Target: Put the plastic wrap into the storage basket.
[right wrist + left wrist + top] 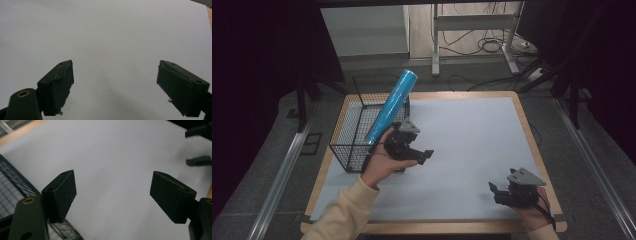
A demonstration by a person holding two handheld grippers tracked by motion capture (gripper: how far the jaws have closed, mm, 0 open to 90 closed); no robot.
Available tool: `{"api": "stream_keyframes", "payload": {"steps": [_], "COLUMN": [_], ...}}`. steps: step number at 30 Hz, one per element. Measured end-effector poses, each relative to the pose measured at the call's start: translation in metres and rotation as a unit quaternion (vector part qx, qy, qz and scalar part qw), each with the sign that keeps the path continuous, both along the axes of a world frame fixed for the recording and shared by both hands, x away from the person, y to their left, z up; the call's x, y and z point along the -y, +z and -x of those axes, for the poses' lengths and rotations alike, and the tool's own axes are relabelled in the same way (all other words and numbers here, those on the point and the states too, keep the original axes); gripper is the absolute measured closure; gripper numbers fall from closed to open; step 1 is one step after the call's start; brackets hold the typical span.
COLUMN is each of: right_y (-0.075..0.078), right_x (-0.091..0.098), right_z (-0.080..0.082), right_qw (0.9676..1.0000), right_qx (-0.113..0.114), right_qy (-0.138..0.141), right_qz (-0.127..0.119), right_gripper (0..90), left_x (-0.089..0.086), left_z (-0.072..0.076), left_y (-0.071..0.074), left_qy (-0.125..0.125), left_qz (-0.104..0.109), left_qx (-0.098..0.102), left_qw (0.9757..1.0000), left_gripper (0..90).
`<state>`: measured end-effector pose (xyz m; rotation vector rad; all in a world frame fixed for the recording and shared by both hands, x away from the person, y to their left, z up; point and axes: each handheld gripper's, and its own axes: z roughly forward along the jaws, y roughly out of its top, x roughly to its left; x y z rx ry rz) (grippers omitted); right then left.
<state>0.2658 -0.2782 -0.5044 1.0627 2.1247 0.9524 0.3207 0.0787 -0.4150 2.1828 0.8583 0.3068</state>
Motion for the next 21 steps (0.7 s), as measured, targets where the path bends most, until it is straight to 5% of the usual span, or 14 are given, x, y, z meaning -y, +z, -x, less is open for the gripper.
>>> {"api": "stream_keyframes", "payload": {"steps": [5, 8, 21], "right_y": [-0.001, -0.001, 0.001], "right_x": [0.001, 0.002, 0.001], "right_z": [0.0, -0.001, 0.0], "right_qw": [1.0, 1.0, 0.9999], "right_qx": [0.001, 0.003, 0.014], "right_qy": [-0.001, -0.002, 0.002], "right_qz": [0.002, 0.002, -0.001], "right_gripper": [14.4, 14.4, 14.4], "left_x": [0.008, 0.006, 0.008], "left_z": [0.019, 0.025, 0.028], "left_y": [-0.022, -0.03, -0.047], "left_qy": [-0.012, -0.018, -0.025], "left_qz": [-0.015, -0.007, -0.015], "left_qx": [0.0, -0.006, -0.028], "left_qw": [0.9998, 0.9998, 0.9992], "left_gripper": [21.1, 21.7, 21.7]}}
